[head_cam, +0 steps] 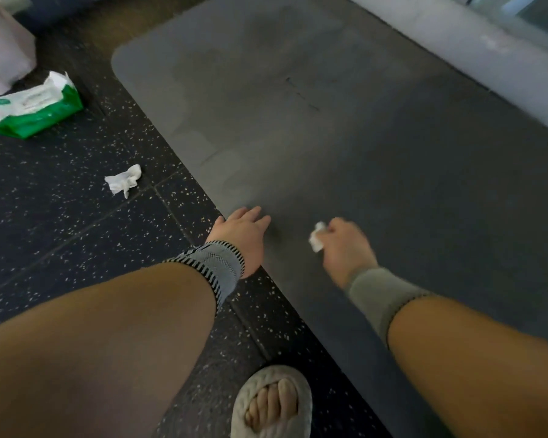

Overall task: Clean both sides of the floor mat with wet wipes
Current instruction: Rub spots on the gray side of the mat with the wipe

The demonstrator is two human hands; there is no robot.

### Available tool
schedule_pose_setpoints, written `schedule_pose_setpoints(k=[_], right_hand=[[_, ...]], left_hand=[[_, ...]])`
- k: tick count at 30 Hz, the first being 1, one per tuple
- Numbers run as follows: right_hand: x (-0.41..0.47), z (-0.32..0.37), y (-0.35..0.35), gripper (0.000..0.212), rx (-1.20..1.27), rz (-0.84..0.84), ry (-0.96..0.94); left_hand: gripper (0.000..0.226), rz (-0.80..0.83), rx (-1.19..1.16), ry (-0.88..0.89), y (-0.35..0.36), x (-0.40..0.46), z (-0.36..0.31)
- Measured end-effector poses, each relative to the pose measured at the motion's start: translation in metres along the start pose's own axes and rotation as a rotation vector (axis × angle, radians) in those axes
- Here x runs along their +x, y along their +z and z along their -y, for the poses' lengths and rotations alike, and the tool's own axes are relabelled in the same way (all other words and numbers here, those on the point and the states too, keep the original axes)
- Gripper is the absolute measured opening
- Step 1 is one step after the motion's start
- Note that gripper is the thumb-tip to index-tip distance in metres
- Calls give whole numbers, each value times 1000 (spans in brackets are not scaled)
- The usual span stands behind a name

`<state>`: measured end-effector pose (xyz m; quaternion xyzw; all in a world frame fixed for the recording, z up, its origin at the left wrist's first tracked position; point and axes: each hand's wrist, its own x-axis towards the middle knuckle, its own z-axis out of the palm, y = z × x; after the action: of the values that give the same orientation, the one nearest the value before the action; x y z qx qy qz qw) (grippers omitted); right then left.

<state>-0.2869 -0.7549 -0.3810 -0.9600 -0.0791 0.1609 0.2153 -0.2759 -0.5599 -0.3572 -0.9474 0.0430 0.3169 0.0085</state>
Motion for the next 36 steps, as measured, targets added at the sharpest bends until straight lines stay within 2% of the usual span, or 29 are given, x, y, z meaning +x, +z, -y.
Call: schedule_pose_setpoints(k=[2,3,6,10,14,17,21,24,26,29,31,33,36], right_hand=[[5,-12,-17,24,-109,-30,101],[2,-13,-21,29,-111,-44,58],[-16,-14,-33,37,-29,-30,-19],[-43,-25,-59,31,117,-92,116],[-65,-34,-92,23,240,-120,268],[-76,-12,-114,18,347,-109,315],[-93,36,-152,16,441,-57,392],[-95,62,-189,12,462,-30,442],[-97,70,-211,8,470,-26,491],[-95,74,-230,4,499,-25,561],[-91,76,-237,4,532,-19,569],[-87,76,-239,6,558,-8,572],[-87,81,-240,8,570,14,557]], left_hand=[[84,-2,-27,-7,-2,-4,-11],[86,-3,-35,-13,-2,-8,-16],[89,-8,-61,-15,3,-17,-34],[90,-31,-144,4,-2,-23,-70],[63,-132,-307,39,-28,-37,-109],[48,-86,-489,23,-60,-64,-123],[45,-45,-552,43,-113,-105,-119],[30,0,-617,45,-156,-121,-111],[20,27,-615,60,-182,-128,-109],[25,49,-584,100,-210,-129,-109],[27,78,-532,163,-223,-127,-111],[20,89,-440,233,-228,-125,-115],[17,87,-424,221,-228,-130,-111]])
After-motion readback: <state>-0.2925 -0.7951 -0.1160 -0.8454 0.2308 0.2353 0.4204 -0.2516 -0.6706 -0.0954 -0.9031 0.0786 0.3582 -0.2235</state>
